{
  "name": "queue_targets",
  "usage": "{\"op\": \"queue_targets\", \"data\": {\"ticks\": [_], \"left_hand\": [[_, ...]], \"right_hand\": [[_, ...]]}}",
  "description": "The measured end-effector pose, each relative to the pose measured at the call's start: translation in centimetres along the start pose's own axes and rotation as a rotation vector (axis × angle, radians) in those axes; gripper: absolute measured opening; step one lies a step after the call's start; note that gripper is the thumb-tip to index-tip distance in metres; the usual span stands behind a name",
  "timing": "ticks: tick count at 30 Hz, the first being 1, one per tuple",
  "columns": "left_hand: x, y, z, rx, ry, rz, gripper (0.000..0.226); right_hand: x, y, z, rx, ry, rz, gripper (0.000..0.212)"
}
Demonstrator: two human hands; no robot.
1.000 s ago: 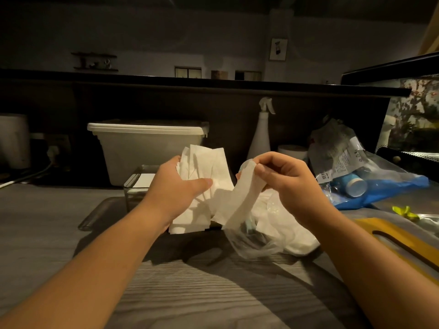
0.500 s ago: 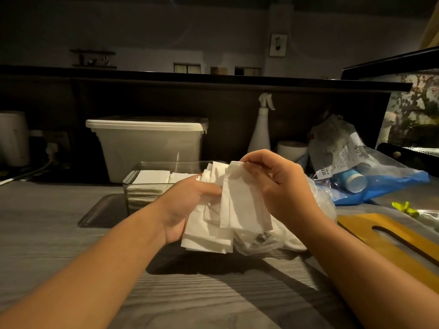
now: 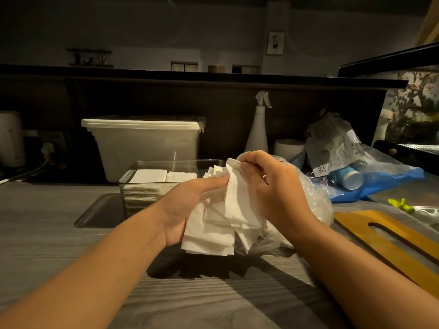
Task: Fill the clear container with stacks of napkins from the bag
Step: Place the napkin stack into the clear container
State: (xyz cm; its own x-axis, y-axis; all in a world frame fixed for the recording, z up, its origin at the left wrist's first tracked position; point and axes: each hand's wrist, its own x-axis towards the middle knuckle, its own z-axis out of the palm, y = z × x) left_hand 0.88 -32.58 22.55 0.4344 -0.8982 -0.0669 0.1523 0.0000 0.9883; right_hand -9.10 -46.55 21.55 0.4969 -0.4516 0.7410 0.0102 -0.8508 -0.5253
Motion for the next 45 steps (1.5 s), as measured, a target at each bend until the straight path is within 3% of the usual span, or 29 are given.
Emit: {"op": "queue_targets", "data": {"ticks": [3, 10, 13, 18, 22, 26, 28, 35, 45], "left_hand": [[0.0, -0.2, 0.1, 0.053, 0.050, 0.028, 0.018], [0.4, 0.3, -1.0, 0.118, 0.120, 0.136, 0.023], [0.2, 0.7, -1.3, 0.173, 0.166, 0.158, 0.018], [0.3, 0.7, -1.5, 0.194, 0.171, 0.150, 0.013], [0.2, 0.8, -1.3, 0.228, 0.159, 0.129, 0.014], [0.4, 0.7, -1.5, 0.228, 0.190, 0.143, 0.018], [0.4, 0.6, -1.5, 0.236, 0.195, 0.140, 0.018], [0.4, 0.7, -1.5, 0.233, 0.144, 0.123, 0.018], [0.5, 0.3, -1.1, 0.234, 0.102, 0.146, 0.020]], "right_hand": [[0.0, 0.1, 0.3, 0.030, -0.027, 0.038, 0.017], [1.7, 0.2, -1.7, 0.500, 0.064, 0.250, 0.022], [2.0, 0.3, -2.4, 0.638, -0.083, 0.261, 0.020], [1.5, -0.1, -2.5, 0.428, -0.331, 0.131, 0.012], [1.2, -0.1, -1.9, 0.207, -0.279, 0.036, 0.009], [1.4, -0.5, -2.6, 0.643, -0.310, 0.172, 0.006], [1.7, -0.5, -3.2, 0.736, -0.334, 0.222, 0.007], [1.1, 0.2, -1.7, 0.086, -0.232, 0.006, 0.014], [0.4, -0.2, -0.7, 0.056, -0.071, -0.014, 0.015]]}}
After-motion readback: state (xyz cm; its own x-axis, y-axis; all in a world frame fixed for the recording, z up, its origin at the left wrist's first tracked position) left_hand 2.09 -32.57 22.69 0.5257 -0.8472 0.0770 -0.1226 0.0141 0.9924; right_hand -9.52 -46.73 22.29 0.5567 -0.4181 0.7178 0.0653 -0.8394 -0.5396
